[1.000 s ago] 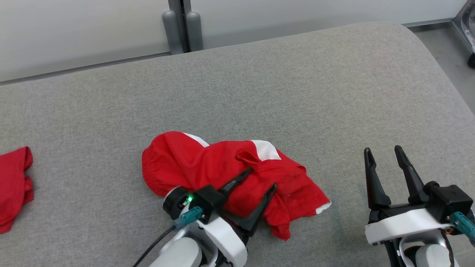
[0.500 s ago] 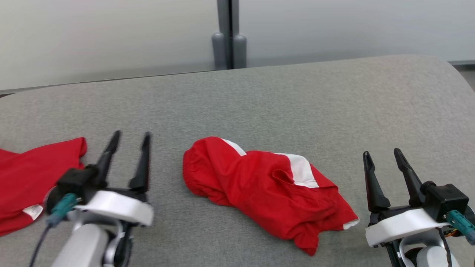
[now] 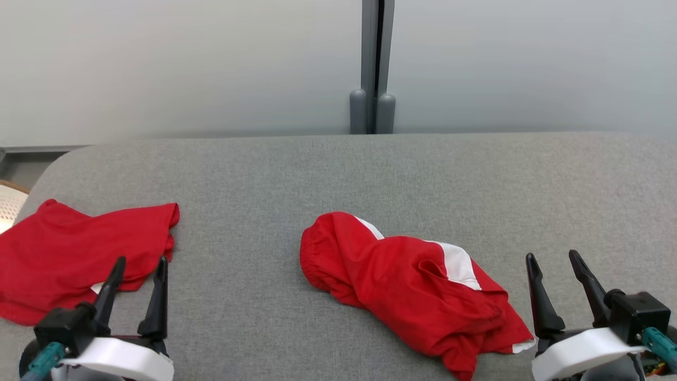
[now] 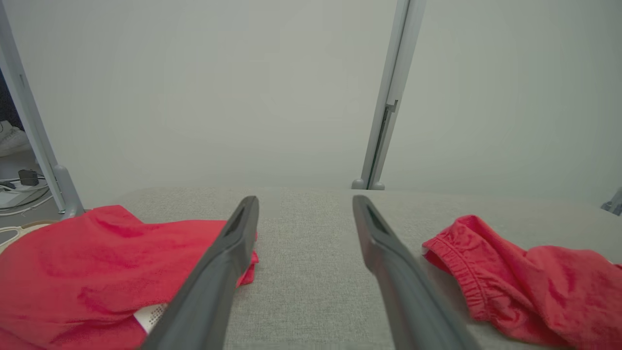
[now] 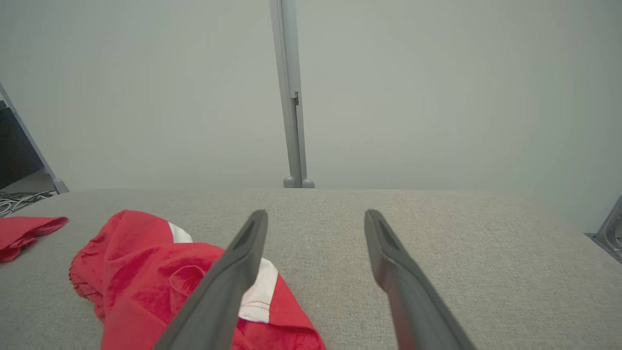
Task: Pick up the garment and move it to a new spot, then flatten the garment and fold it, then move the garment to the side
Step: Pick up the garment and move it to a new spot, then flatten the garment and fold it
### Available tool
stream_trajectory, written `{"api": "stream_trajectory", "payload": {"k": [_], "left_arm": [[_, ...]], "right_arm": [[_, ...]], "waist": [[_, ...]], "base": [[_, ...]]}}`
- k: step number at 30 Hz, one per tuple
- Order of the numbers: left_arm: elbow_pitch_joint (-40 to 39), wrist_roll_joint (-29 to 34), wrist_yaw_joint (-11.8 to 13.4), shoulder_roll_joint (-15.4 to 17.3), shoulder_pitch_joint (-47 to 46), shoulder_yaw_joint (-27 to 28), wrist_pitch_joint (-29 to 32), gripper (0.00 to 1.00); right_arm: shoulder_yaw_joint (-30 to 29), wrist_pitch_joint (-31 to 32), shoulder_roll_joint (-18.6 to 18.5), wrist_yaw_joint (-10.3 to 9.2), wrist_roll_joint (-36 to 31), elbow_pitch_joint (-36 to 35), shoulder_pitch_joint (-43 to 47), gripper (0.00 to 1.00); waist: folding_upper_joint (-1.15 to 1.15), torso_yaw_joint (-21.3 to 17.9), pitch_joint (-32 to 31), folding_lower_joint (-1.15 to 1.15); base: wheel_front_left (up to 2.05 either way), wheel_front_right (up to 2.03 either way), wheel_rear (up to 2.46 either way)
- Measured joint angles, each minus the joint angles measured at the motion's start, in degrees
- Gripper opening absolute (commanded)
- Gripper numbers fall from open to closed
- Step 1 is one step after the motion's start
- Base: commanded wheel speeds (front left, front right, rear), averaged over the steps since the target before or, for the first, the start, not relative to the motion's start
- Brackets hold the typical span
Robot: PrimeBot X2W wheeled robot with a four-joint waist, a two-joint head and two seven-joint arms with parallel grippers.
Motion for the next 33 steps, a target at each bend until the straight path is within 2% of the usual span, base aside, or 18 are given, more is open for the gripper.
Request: {"api": "stream_trajectory", "payload": {"k": [11, 25, 33], "left_arm": [[-1.7, 1.4, -0.4, -0.6, 3.6, -3.2, 1.0, 1.00], [-1.9, 1.3, 0.4, -0.2, 3.8, -3.6, 2.0, 1.00], [-1.4, 1.5, -0.5, -0.8, 1.3, -5.7, 2.8, 1.00]], "right_arm": [[-1.1, 2.1, 0.0, 0.00, 0.8, -1.8, 4.9, 1.00], [-0.6, 2.3, 0.0, 0.00, 1.5, -2.2, 4.9, 1.00], [-0.6, 2.0, 0.0, 0.00, 2.0, -1.7, 4.4, 1.00]], "waist": [[0.00, 0.8, -4.6, 0.00], [0.00, 1.2, -4.4, 0.00], [0.00, 1.4, -3.4, 0.00]], "base": [[0.00, 0.00, 0.00], [0.00, 0.00, 0.00], [0.00, 0.00, 0.00]]}}
